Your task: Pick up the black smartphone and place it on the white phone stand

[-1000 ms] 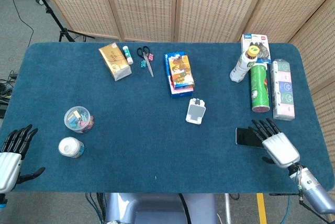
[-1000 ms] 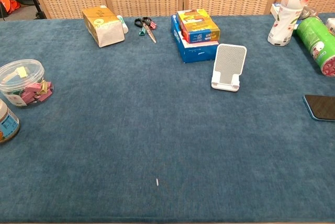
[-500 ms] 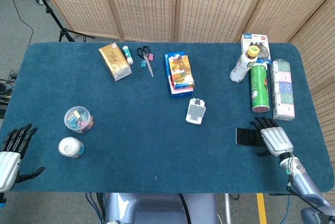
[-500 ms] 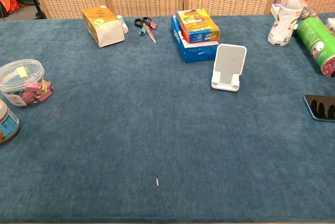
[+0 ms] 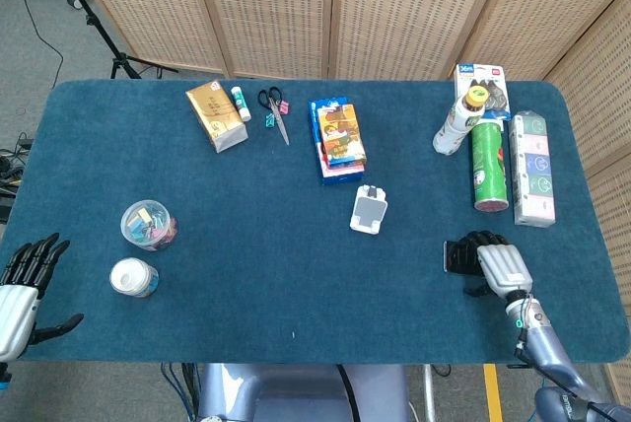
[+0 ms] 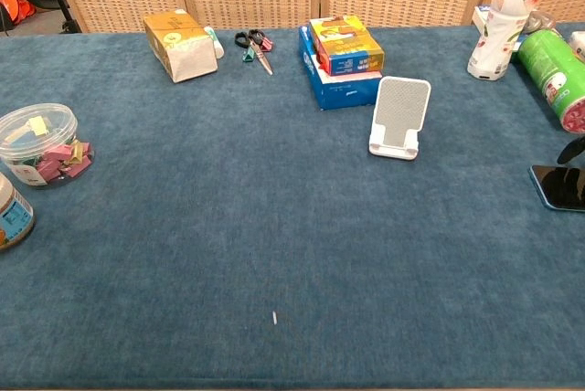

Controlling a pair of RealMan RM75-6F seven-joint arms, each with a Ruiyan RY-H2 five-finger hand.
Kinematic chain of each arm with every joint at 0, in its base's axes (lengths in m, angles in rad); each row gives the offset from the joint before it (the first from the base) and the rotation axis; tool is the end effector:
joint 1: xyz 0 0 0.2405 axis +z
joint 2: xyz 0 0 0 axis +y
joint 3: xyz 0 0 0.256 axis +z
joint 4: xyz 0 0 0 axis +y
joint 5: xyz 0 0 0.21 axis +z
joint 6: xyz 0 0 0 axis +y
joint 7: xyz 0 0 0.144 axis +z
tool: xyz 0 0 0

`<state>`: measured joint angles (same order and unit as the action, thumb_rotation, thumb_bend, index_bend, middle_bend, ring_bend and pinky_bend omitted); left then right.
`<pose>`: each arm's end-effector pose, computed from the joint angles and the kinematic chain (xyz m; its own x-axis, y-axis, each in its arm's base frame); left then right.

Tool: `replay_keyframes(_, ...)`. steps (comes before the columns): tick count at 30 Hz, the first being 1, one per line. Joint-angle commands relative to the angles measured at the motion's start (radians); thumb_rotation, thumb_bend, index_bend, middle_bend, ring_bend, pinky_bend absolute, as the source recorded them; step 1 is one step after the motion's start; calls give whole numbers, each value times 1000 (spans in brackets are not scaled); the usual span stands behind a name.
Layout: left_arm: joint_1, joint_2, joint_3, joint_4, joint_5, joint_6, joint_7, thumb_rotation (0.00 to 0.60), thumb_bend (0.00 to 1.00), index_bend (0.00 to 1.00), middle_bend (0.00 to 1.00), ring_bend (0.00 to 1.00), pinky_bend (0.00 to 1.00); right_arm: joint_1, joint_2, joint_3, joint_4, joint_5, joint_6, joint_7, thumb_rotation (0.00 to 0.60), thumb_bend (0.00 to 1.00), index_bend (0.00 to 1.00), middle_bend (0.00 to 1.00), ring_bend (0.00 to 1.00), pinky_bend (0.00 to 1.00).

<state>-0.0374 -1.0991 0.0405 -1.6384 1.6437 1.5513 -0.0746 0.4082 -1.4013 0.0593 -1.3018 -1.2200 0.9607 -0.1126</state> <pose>-0.2994 0.1462 0.1520 0.3263 0.0527 0.9438 0.9420 -0.1007 -0.3201 -0.3279 -0.2799 0.0430 0.4556 -0.3742 0.8077 -0.8800 -0.0529 0.4720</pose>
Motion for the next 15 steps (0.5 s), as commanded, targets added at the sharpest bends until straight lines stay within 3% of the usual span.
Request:
replay_keyframes(1, 0, 0, -1, -1, -1, 0, -1, 600, 0, 0, 0, 0, 0, 2, -12, 9, 14, 15, -7, -2, 600, 0, 223, 182, 139, 167)
replay_keyframes(15, -1, -2, 1, -2, -1, -4, 8, 600, 0, 0, 0, 0, 0, -4, -31, 25, 70, 51, -4, -27, 600, 0, 223, 182, 141, 180)
